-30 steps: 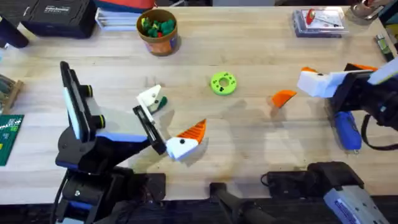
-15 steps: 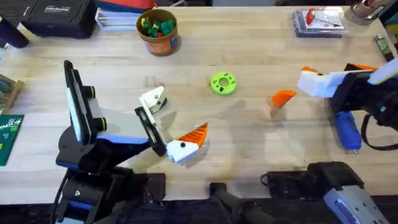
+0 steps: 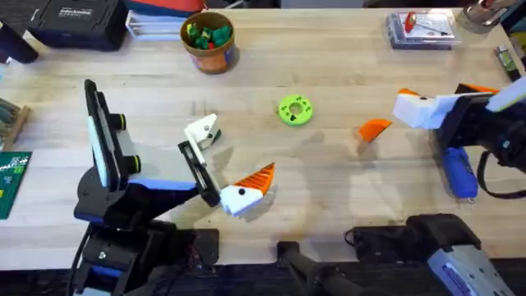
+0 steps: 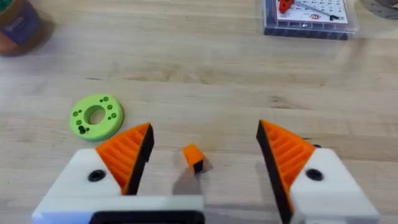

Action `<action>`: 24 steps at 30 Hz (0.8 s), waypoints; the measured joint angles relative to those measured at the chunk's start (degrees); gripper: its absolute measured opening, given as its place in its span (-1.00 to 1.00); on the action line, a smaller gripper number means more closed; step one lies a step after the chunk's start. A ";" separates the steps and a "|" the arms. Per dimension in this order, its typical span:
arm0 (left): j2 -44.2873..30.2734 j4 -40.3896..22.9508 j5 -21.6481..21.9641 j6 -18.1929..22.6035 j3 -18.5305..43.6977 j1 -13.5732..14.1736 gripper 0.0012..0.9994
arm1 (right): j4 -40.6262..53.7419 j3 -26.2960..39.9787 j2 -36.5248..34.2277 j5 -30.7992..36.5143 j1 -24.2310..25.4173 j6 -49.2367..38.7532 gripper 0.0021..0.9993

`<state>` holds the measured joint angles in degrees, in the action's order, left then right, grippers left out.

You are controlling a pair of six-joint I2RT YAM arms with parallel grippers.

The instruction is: Pick up the gripper from the table and insert it into the empty holder that is missing its gripper. Then pick up a screw, insert it into the mounting hole, and use the screwdriver to tighten it. Finally, clean up the table by picking up the vegetable and placing it into the bucket.

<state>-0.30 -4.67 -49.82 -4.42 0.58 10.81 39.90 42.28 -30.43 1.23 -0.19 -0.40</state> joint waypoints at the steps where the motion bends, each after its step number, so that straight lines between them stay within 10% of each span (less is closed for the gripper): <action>1: -0.01 0.00 -0.02 -0.20 0.00 0.00 0.97 | 0.00 0.00 -0.01 0.00 0.00 -0.02 0.99; 24: -0.01 -0.01 -0.13 -3.15 0.00 0.00 0.97 | 4.33 0.99 -3.45 -2.37 0.00 0.02 0.99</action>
<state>-0.32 -4.67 -49.95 -7.57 0.58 10.81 44.23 43.27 -33.88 -1.14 -0.19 -0.38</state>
